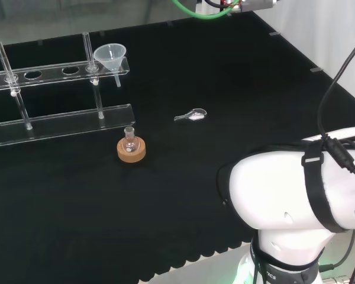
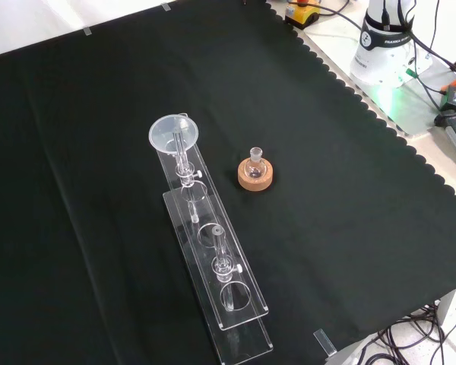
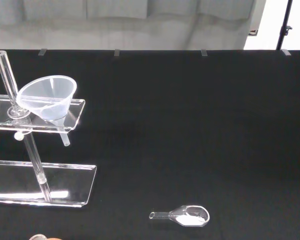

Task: Pick up the funnel from the transparent funnel stand.

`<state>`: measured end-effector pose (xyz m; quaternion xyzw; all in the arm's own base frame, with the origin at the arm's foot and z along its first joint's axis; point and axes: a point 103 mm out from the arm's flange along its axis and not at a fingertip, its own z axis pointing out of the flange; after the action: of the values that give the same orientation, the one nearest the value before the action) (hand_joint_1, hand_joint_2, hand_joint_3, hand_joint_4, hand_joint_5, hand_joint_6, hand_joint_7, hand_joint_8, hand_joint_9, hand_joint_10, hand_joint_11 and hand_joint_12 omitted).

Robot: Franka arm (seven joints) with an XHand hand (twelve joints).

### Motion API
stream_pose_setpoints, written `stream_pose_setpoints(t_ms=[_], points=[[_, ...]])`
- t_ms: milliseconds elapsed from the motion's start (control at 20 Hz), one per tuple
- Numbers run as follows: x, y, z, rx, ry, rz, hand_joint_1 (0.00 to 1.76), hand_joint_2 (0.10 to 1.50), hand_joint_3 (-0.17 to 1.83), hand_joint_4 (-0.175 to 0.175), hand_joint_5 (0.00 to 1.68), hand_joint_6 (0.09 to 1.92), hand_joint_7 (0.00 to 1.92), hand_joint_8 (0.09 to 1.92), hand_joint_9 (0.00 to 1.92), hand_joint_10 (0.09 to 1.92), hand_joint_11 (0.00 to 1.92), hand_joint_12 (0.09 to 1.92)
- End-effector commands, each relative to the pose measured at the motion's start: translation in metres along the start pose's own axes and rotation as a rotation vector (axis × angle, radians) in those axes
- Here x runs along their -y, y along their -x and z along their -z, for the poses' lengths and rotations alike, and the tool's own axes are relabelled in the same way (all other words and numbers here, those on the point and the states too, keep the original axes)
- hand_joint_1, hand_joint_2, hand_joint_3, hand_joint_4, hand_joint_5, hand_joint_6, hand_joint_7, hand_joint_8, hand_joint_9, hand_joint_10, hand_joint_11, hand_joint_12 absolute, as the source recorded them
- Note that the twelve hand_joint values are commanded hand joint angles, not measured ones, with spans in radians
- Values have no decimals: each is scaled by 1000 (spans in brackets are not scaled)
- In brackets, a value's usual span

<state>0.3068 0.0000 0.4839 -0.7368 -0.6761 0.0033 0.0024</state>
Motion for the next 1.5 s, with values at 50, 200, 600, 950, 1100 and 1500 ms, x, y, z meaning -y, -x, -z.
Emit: stream_pose_setpoints(t_ms=[50, 200, 600, 950, 1100, 1500], points=[[-1, 0, -1, -1, 13, 0, 147, 752, 656, -16, 117, 261, 184, 309, 216, 796, 226, 1249], [-3, -1, -5, -13, 32, -8, 16, 795, 499, 10, 13, 87, 21, 87, 24, 675, 25, 1283], [-20, -13, -33, -89, 120, 13, 5, 836, 421, -3, 4, 87, 15, 87, 0, 704, 0, 1339], [-59, -31, -74, -186, 242, 20, 59, 876, 351, -26, 107, 87, 4, 265, 0, 851, 0, 1422], [-78, -37, -90, -210, 273, 21, 85, 884, 344, -34, 142, 87, 0, 366, 0, 901, 0, 1452], [-124, -46, -124, -250, 226, 34, 110, 891, 345, -43, 184, 87, 0, 463, 13, 947, 0, 1487]])
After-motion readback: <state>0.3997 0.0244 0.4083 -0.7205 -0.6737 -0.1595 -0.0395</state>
